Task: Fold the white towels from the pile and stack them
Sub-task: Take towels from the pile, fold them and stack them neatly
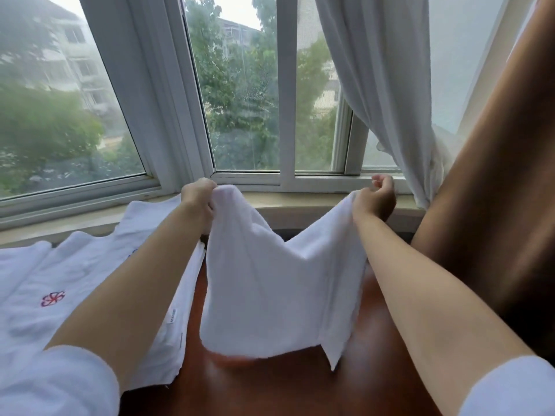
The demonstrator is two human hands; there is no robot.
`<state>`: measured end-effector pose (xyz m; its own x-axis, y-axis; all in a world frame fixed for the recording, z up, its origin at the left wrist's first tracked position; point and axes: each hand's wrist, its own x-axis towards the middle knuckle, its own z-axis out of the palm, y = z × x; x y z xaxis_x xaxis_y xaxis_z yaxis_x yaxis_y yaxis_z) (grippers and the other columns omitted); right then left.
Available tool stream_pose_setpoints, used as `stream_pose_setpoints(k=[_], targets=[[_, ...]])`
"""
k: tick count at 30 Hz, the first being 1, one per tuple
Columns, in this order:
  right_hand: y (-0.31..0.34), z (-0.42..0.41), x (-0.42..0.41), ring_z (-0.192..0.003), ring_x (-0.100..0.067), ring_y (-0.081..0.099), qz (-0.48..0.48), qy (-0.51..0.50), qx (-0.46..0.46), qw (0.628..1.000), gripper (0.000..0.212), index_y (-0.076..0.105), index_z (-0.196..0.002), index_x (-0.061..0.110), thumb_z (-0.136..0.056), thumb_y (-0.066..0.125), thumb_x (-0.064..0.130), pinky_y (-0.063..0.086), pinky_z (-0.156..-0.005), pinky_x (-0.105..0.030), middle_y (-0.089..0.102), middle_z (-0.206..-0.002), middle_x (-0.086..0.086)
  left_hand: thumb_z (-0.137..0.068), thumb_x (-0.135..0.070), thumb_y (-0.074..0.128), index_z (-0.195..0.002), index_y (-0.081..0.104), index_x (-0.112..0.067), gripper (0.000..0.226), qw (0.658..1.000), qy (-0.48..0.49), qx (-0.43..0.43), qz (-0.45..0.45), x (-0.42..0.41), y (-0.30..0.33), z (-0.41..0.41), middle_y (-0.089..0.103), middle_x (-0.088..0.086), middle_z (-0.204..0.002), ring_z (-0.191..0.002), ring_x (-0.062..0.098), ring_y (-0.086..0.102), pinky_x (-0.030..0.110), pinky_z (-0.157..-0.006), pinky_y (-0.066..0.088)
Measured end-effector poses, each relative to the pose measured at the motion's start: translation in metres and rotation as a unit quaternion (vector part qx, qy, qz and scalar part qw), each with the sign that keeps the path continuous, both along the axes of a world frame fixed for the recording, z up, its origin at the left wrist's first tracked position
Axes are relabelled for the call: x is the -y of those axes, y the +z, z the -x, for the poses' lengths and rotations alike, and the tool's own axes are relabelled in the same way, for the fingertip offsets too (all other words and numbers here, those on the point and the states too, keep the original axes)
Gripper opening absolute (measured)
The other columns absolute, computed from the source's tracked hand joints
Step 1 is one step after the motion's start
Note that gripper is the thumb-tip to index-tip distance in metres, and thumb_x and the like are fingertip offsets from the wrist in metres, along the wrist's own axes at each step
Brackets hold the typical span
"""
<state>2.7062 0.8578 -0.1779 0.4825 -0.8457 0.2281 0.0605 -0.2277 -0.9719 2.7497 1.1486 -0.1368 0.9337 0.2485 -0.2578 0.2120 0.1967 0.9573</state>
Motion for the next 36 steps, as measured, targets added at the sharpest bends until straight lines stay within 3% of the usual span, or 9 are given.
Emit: stream_pose_setpoints(k=[3,6,10,14,18,23,28,32,36], targets=[[-0.022,-0.011,-0.002,-0.128,-0.021,0.041,-0.068,0.152,-0.075,0.983,0.057,0.04,-0.142,0.018,-0.086,0.047,0.004,0.034,-0.101,-0.027,0.029,-0.15,-0.007,-0.091,-0.004,0.05,-0.127,0.035,-0.025,0.044,0.995,-0.028,0.049,0.081,-0.005,-0.015,0.0,0.044,0.005,-0.082,-0.063,0.015,0.042,0.024,-0.059,0.035],[-0.073,-0.004,-0.003,-0.13,-0.028,0.041,-0.055,0.226,-0.245,0.941,0.057,0.036,-0.145,0.017,-0.09,0.052,0.013,0.037,-0.102,-0.033,0.029,-0.151,-0.006,-0.09,-0.005,0.054,-0.133,0.04,-0.017,0.047,0.993,-0.075,-0.003,-0.092,-0.011,-0.078,0.016,0.048,0.009,-0.114,-0.104,0.024,0.05,0.035,-0.092,0.042],[-0.148,0.031,-0.007,-0.117,-0.033,0.053,0.001,0.259,-0.431,0.864,0.027,0.054,-0.119,0.005,-0.094,0.048,0.013,0.046,-0.092,-0.033,0.055,-0.127,-0.016,-0.087,-0.006,0.06,-0.12,0.05,0.0,0.035,0.919,-0.137,-0.2,-0.311,-0.015,-0.183,0.068,0.051,0.016,-0.105,-0.089,0.026,0.052,0.033,-0.071,0.043],[-0.195,0.08,-0.023,-0.106,-0.032,0.057,0.042,0.245,-0.585,0.772,0.031,0.054,-0.121,0.007,-0.092,0.05,0.019,0.046,-0.079,-0.027,0.057,-0.116,-0.012,-0.087,-0.021,0.064,-0.134,0.041,0.0,0.056,0.837,-0.208,-0.338,-0.376,-0.01,-0.247,0.127,0.046,0.019,-0.132,-0.115,0.036,0.051,0.04,-0.088,0.05],[-0.211,0.118,-0.029,-0.126,-0.033,0.037,0.049,0.122,-0.622,0.772,0.051,0.043,-0.134,0.009,-0.085,0.058,0.015,0.039,-0.103,-0.041,0.033,-0.14,-0.016,-0.083,-0.029,0.069,-0.125,0.046,-0.006,0.054,0.814,-0.204,-0.309,-0.447,-0.002,-0.253,0.151,0.05,0.014,-0.121,-0.105,0.031,0.055,0.035,-0.076,0.05],[-0.225,0.151,-0.03,-0.123,-0.035,0.044,0.041,0.102,-0.675,0.729,0.055,0.034,-0.136,0.005,-0.088,0.059,0.012,0.046,-0.093,-0.046,0.04,-0.138,-0.018,-0.085,-0.01,0.069,-0.134,0.027,-0.013,0.065,0.823,-0.26,-0.372,-0.342,0.009,-0.258,0.182,0.054,0.014,-0.103,-0.065,0.024,0.062,0.036,-0.055,0.059],[-0.21,0.143,-0.031,-0.12,-0.019,0.052,0.169,0.204,-0.746,0.611,0.041,0.049,-0.133,0.012,-0.092,0.051,0.021,0.045,-0.087,-0.028,0.051,-0.135,-0.002,-0.092,-0.023,0.055,-0.096,0.051,-0.014,0.011,0.669,-0.328,-0.227,-0.627,0.012,-0.259,0.196,0.058,0.001,-0.082,-0.079,0.021,0.064,0.03,-0.062,0.051],[-0.199,0.137,-0.033,-0.126,-0.016,0.048,0.218,0.244,-0.774,0.542,0.044,0.043,-0.139,0.016,-0.096,0.042,0.026,0.042,-0.096,-0.026,0.043,-0.144,0.001,-0.095,-0.019,0.049,-0.097,0.058,-0.011,0.012,0.63,-0.368,-0.294,-0.617,0.013,-0.263,0.192,0.061,0.004,-0.088,-0.083,0.024,0.066,0.031,-0.069,0.057],[-0.178,0.119,-0.028,-0.07,-0.013,0.055,0.118,0.29,-0.771,0.555,0.026,0.055,-0.075,0.015,-0.092,0.038,0.024,0.041,-0.068,-0.019,0.061,-0.091,0.002,-0.097,-0.019,0.043,-0.102,0.06,-0.001,0.025,0.679,-0.377,-0.419,-0.469,0.022,-0.243,0.18,0.071,0.013,-0.09,-0.081,0.022,0.07,0.025,-0.046,0.05]])
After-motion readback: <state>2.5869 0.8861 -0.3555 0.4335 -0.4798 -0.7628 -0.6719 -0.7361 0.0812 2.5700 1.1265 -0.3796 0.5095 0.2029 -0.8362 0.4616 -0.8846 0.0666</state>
